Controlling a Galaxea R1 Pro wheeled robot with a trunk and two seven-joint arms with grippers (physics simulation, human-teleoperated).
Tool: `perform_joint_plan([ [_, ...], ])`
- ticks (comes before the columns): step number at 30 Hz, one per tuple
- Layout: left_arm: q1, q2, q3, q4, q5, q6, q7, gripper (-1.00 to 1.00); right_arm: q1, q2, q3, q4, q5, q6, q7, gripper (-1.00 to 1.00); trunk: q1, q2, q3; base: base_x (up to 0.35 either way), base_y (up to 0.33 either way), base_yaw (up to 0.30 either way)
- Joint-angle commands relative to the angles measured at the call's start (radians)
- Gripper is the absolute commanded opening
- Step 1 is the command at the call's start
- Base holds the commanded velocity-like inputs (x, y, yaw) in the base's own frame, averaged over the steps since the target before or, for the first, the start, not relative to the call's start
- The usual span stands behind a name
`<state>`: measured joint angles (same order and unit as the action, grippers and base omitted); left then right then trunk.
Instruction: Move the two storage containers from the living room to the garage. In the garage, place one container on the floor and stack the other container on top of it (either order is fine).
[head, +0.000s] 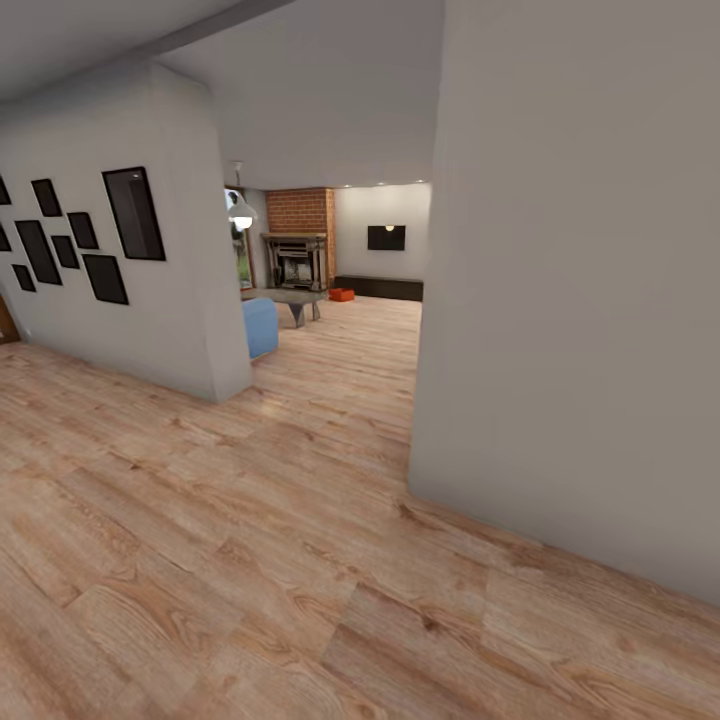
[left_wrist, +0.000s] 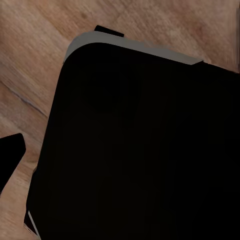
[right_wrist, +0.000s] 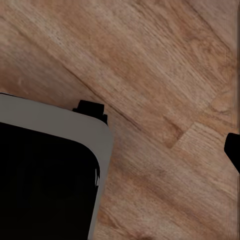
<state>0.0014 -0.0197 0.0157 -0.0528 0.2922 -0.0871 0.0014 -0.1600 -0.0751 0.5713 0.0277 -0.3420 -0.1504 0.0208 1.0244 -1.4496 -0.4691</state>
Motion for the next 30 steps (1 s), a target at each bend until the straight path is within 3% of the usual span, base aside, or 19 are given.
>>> perform_joint_plan([
  [1,0.0,0.0,0.001,-0.001,0.004,-0.002,0.0,1.0,-0.001,0.0,0.009,0.003,-0.009,-0.005,0.002,1.0,0.001,0.0,-0.001,0.323,0.0,0.0],
  [13,0.0,0.0,0.001,-0.001,0.004,-0.002,0.0,1.0,-0.001,0.002,0.007,0.003,-0.009,-0.004,0.002,1.0,0.001,0.0,-0.001,0.323,0.0,0.023],
  [30,0.0,0.0,0.001,-0.001,0.004,-0.002,0.0,1.0,-0.001,-0.002,0.005,0.003,-0.009,-0.006,0.002,1.0,0.001,0.0,-0.001,0.323,0.0,0.256],
])
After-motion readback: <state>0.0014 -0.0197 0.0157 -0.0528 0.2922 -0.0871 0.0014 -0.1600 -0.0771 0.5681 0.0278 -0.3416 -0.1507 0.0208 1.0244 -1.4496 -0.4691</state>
